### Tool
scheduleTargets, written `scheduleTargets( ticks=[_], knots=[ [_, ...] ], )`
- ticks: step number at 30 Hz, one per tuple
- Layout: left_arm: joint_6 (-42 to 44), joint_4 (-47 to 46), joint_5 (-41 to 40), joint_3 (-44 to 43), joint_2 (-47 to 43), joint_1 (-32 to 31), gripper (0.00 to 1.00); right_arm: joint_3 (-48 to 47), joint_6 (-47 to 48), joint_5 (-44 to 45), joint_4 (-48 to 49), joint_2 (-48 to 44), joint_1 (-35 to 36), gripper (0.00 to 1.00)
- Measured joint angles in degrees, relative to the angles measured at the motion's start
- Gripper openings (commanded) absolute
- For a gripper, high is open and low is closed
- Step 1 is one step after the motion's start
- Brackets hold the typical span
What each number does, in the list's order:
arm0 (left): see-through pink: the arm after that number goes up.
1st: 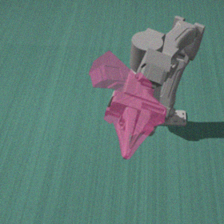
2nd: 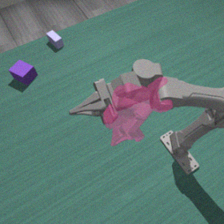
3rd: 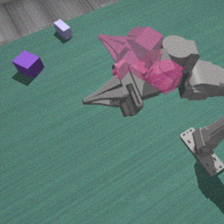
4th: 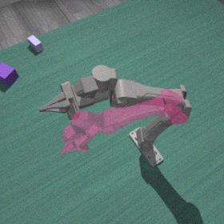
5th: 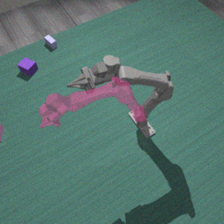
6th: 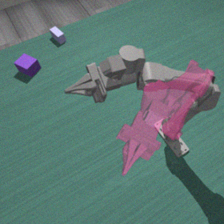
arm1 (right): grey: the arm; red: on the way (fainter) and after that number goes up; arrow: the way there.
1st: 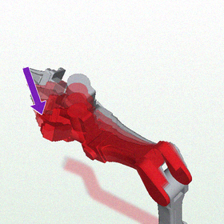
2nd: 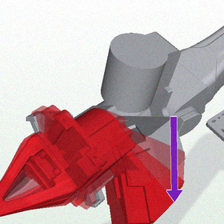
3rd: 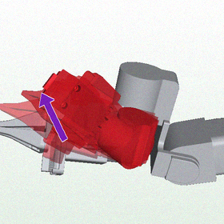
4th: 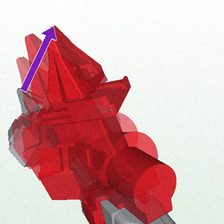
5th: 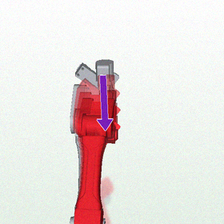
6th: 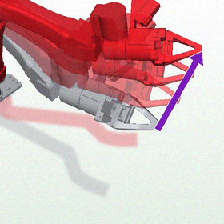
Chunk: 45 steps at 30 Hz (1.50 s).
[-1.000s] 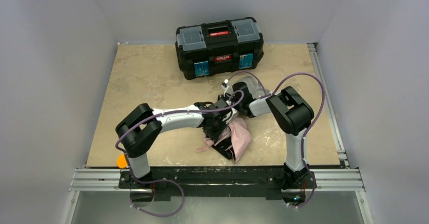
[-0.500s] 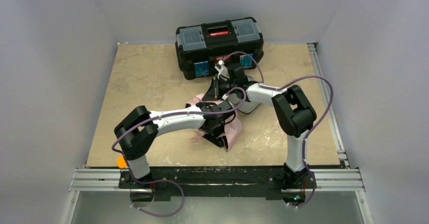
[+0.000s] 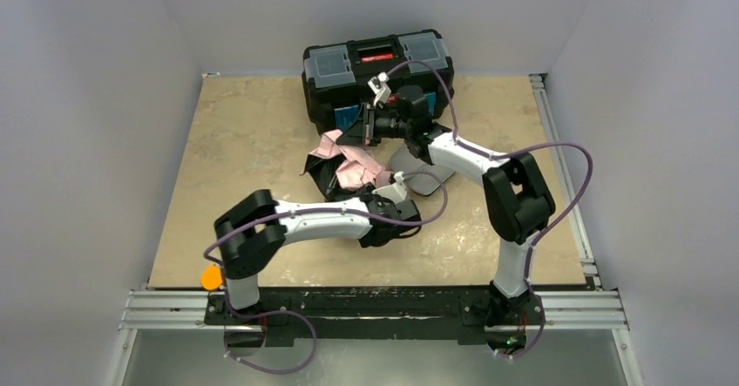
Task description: Put away the umbrella
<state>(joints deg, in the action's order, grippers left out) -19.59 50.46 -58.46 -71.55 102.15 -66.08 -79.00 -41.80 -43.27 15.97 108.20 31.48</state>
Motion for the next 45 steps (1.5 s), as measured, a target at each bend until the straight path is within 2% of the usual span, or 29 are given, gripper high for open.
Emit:
scheduleTargets(
  ticks=[7, 12, 13, 15, 18, 19, 20, 21, 22, 23, 34, 41, 45],
  knots=[
    [-11.7, 6.3, -1.2, -2.3, 16.5, -5.0, 0.00, 5.6, -2.4, 1.2, 3.6, 10.1, 0.1, 0.00],
    [-14.8, 9.1, 0.0, -3.8, 19.0, -6.7, 0.00, 13.0, -2.3, 3.4, 4.0, 13.8, 0.4, 0.00],
    [-14.6, 9.2, 1.3, -4.0, 19.0, -7.0, 0.04, 14.6, -2.6, 3.5, 5.3, 13.9, 0.3, 0.00],
    [-13.5, 8.8, 2.5, -4.0, 19.0, -7.5, 0.16, 16.9, -2.4, 3.7, 8.0, 12.9, 0.3, 0.00],
    [-11.0, 8.1, 5.1, -4.0, 18.9, -7.6, 0.41, 20.3, -2.1, 4.0, 12.0, 11.8, 0.3, 0.00],
    [-7.3, 7.8, 8.6, -4.0, 17.3, -7.5, 0.54, 22.2, -2.1, 4.0, 14.4, 11.3, 0.3, 0.00],
    [-7.3, 7.8, 8.6, -4.0, 17.3, -7.5, 0.60, 22.3, -2.1, 3.9, 14.5, 11.3, 0.3, 0.00],
    [-5.9, 7.5, 10.0, -4.0, 16.4, -7.5, 0.83, 22.6, -2.0, 3.8, 14.8, 11.3, 0.3, 0.00],
    [-4.5, 7.4, 11.5, -4.0, 15.3, -7.3, 0.96, 22.9, -2.0, 3.5, 15.1, 11.3, 0.4, 0.00],
    [-3.1, 7.4, 13.3, -4.0, 13.9, -7.0, 0.99, 23.3, -1.9, 3.2, 15.2, 11.2, 0.4, 0.00],
    [4.3, 7.8, 36.0, -5.2, 0.7, -3.5, 1.00, 23.3, -0.6, 2.9, 14.6, 11.0, 0.8, 0.00],
    [5.7, 3.6, 49.0, -4.1, -10.6, 6.1, 1.00, 23.0, 0.0, 3.3, 13.6, 10.8, 0.9, 0.00],
    [5.8, -0.1, 54.2, -2.1, -11.6, 12.5, 1.00, 22.8, 0.5, 3.3, 12.7, 10.5, 0.9, 0.00]
  ],
)
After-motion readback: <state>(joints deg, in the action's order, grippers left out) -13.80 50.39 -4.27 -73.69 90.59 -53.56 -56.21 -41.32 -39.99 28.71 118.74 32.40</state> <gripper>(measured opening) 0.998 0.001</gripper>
